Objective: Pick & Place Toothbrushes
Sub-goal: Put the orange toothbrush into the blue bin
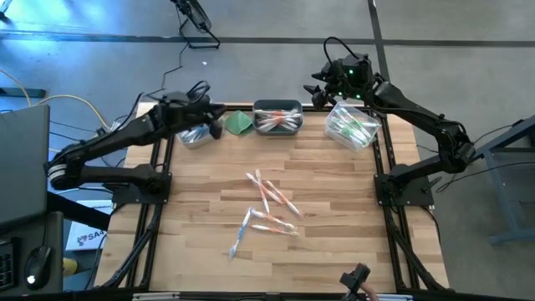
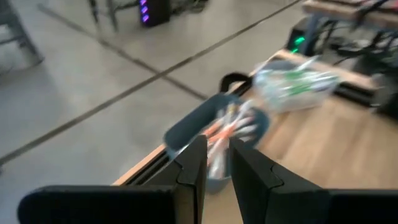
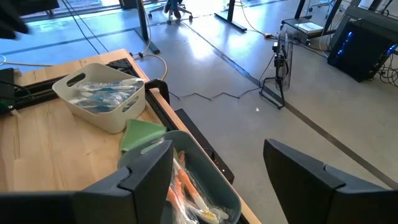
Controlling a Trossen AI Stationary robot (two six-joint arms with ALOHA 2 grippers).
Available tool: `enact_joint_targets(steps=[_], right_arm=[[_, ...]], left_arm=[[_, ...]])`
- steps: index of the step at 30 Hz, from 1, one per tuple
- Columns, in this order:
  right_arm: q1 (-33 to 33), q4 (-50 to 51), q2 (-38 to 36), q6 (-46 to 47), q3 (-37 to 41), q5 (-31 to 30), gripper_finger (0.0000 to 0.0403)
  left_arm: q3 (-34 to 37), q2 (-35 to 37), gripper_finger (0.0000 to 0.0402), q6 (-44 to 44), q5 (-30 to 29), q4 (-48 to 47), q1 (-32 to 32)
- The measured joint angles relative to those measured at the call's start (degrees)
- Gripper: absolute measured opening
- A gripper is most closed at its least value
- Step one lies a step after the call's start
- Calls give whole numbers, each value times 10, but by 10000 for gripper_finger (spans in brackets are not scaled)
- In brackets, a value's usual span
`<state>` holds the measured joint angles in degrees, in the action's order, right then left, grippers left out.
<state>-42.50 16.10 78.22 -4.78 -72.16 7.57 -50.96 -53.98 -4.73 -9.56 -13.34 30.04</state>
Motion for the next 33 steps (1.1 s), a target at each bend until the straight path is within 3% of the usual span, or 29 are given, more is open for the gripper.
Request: enact_joint_targets(steps=[10, 20, 27, 33], right_arm=[[0, -7, 0, 0, 0, 0, 243], [0, -106, 0, -1, 0, 1, 243], [0, -150, 0, -14, 0, 22, 243], [0, -80, 0, -11, 0, 15, 243]], left_arm=[[0, 85, 63, 3, -1, 0, -80], [0, 194, 63, -27, -2, 2, -83], [0, 213, 63, -28, -2, -21, -83], [0, 211, 63, 3, -2, -49, -83]])
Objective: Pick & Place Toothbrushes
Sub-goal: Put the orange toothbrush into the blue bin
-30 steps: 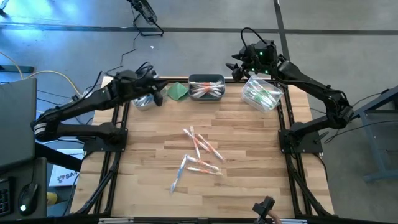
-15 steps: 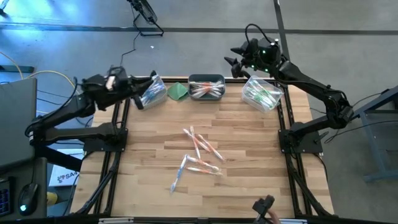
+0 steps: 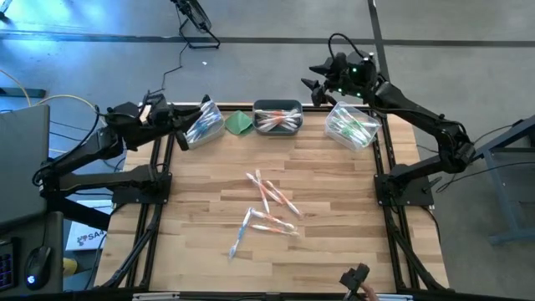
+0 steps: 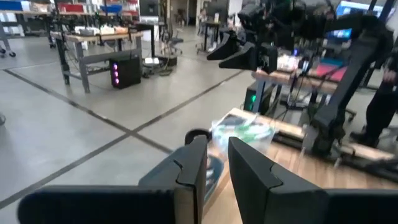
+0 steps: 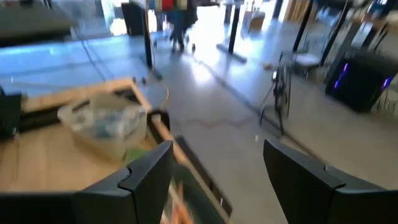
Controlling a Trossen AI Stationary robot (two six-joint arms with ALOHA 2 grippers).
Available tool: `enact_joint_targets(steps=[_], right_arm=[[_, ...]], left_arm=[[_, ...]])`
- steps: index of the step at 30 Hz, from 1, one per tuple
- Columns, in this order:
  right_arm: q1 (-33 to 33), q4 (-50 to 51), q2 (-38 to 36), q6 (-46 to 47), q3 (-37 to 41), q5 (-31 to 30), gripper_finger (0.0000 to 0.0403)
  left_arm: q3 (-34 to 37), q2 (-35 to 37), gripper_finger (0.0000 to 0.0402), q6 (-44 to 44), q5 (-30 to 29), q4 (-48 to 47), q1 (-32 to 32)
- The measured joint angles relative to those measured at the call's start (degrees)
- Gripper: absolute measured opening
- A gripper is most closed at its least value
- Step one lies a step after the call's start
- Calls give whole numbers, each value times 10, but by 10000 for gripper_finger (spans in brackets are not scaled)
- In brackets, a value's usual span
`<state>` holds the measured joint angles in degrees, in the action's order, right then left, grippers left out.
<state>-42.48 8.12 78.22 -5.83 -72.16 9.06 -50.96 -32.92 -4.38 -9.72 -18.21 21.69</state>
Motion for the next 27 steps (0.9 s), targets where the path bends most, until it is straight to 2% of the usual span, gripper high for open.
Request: enact_joint_targets(steps=[6, 13, 17, 20, 27], right_arm=[[15, 70, 0, 26, 0, -1, 242], [73, 69, -1, 31, 0, -3, 227], [110, 63, -2, 31, 0, -35, 218], [134, 66, -4, 31, 0, -64, 209], [166, 126, -39, 30, 0, -59, 186]], left_arm=[[1, 17, 63, 11, 0, -52, 0], [1, 53, 63, -4, 0, -119, 0], [1, 60, 63, -6, 0, -137, 0], [29, 67, 63, -3, 4, -108, 0], [166, 128, 63, -12, 16, 16, 0]])
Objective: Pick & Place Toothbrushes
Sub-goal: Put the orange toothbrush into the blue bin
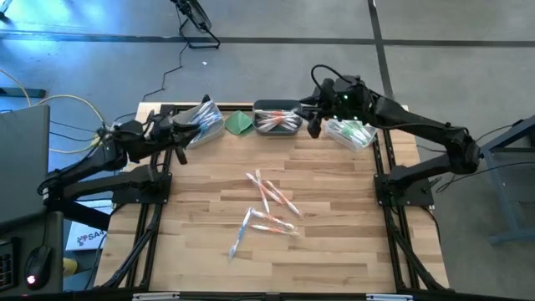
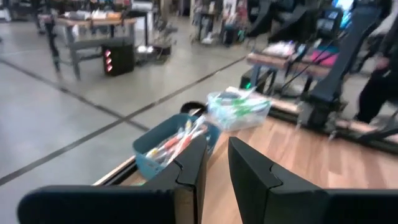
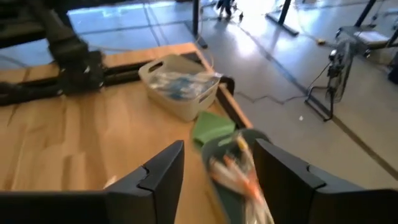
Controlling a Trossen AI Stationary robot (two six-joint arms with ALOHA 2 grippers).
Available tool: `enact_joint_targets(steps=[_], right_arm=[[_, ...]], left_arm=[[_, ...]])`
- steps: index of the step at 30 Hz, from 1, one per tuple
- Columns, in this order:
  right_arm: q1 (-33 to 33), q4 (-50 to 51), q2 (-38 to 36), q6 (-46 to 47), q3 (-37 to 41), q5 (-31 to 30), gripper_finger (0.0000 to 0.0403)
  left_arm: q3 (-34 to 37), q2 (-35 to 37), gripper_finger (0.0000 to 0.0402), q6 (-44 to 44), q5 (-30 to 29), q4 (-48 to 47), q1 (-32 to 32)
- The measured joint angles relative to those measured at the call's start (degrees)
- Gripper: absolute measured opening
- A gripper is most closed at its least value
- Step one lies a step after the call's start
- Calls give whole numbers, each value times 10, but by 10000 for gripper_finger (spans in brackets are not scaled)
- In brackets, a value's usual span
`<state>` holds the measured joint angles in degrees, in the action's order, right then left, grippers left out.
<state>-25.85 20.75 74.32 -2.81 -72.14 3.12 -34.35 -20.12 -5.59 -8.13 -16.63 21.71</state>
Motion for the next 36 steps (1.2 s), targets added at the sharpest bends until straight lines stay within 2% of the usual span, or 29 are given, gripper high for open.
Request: enact_joint_targets(steps=[4, 13, 18, 24, 27, 33, 36], right_arm=[[12, 39, -8, 7, 0, 0, 172], [50, 53, 34, 63, 0, 4, 147], [77, 52, 75, 68, 0, 18, 145], [100, 59, 119, 133, 0, 20, 145], [109, 70, 138, 154, 0, 45, 145], [131, 99, 187, 167, 0, 135, 145], [146, 103, 213, 179, 0, 137, 145]], left_arm=[[37, 45, 63, -27, 2, 17, 0], [40, 112, 63, -42, 33, 11, 0], [40, 131, 63, -39, 33, 11, 0], [40, 133, 63, -37, 33, 10, 0], [40, 133, 63, -37, 33, 10, 0], [40, 133, 63, -38, 33, 10, 0], [40, 133, 63, -38, 33, 10, 0]])
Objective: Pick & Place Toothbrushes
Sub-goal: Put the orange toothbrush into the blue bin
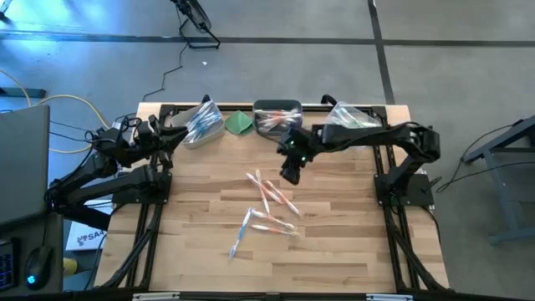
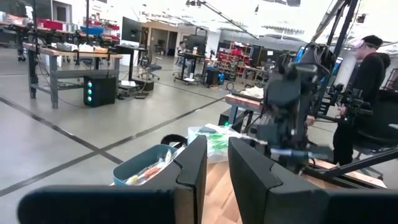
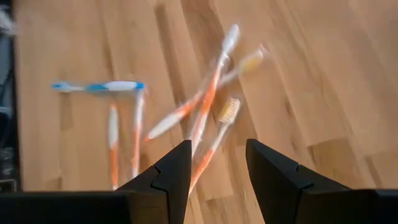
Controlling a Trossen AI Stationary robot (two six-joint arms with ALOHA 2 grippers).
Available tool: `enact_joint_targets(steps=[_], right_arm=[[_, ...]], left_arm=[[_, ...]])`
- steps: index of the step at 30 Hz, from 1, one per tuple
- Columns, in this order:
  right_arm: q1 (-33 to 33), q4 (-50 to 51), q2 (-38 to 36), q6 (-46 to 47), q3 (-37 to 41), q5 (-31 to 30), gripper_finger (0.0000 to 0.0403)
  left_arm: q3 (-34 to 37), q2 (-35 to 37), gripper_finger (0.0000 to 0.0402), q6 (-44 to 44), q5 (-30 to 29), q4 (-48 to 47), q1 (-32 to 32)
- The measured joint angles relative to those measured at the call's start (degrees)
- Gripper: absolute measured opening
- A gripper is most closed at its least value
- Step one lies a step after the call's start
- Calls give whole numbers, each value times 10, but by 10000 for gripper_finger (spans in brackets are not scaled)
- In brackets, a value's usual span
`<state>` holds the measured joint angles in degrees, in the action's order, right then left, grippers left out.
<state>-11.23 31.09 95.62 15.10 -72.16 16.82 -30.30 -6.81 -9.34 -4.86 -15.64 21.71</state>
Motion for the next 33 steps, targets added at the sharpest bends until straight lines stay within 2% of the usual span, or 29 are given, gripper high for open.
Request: enact_joint_targets(steps=[9, 17, 25, 33], right_arm=[[39, -2, 64, 46, 0, -82, 145], [79, -11, 89, 73, 0, -159, 145], [119, -41, 90, 86, 0, -176, 145], [151, -88, 128, 93, 0, -254, 145]], left_arm=[[0, 0, 63, 0, -1, -15, 0], [0, 0, 63, -3, -2, -17, 0], [0, 0, 63, -39, -4, -17, 0], [0, 0, 63, -102, -6, -17, 0]])
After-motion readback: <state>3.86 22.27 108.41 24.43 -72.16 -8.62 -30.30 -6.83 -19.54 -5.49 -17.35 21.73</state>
